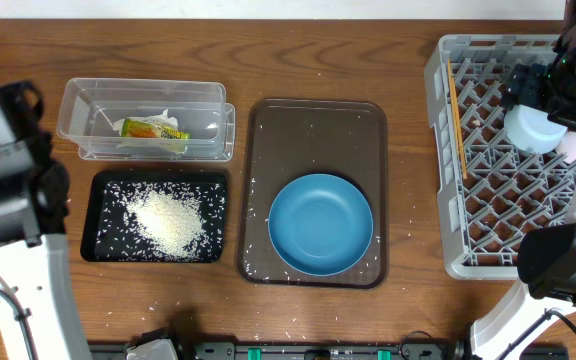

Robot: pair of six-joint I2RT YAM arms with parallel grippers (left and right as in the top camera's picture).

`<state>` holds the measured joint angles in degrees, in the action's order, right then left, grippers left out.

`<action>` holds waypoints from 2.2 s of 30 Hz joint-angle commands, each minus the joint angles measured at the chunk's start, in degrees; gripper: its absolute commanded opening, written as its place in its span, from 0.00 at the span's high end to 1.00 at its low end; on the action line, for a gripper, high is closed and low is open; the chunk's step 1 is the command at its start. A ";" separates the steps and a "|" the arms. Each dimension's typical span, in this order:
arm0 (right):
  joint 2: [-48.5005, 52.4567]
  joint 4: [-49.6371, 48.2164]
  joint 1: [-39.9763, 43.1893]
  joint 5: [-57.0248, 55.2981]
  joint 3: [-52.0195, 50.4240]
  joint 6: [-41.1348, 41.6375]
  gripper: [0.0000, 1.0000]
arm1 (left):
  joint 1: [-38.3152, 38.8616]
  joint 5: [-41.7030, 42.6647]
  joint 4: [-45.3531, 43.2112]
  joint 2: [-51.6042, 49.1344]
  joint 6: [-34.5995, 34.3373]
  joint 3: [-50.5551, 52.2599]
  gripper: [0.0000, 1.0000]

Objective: Sort waste into correct bins and load items into the dishwasher rack

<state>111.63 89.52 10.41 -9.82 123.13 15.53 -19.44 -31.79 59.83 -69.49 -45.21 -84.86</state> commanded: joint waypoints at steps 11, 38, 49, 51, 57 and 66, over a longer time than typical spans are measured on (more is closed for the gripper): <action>0.02 -3.37 0.07 0.48 -0.13 0.76 0.01 | -4.76 -2.73 13.44 0.22 0.37 -0.09 0.12; 0.26 -0.39 -47.39 17.18 -5.35 -10.88 0.01 | -4.76 -2.73 13.44 0.22 0.37 -0.09 0.10; 1.01 -9.88 -68.76 2.23 -6.34 -9.66 0.01 | -4.76 -2.73 13.44 0.22 0.37 -0.09 0.10; 1.01 -9.51 -69.77 -1.11 -7.50 -6.12 0.01 | -4.76 -2.73 13.44 0.22 0.37 -0.09 0.10; 1.01 -11.15 -69.11 4.31 -16.70 -3.08 0.01 | -4.76 -2.73 13.44 0.22 0.37 -0.09 0.10; 1.01 -25.35 -69.64 14.36 -32.68 -2.64 0.01 | -4.76 -2.73 13.42 0.22 0.37 -0.09 0.10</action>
<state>112.57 65.54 -58.74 2.00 93.49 11.55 -23.90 -33.41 73.10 -69.32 -44.99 -84.84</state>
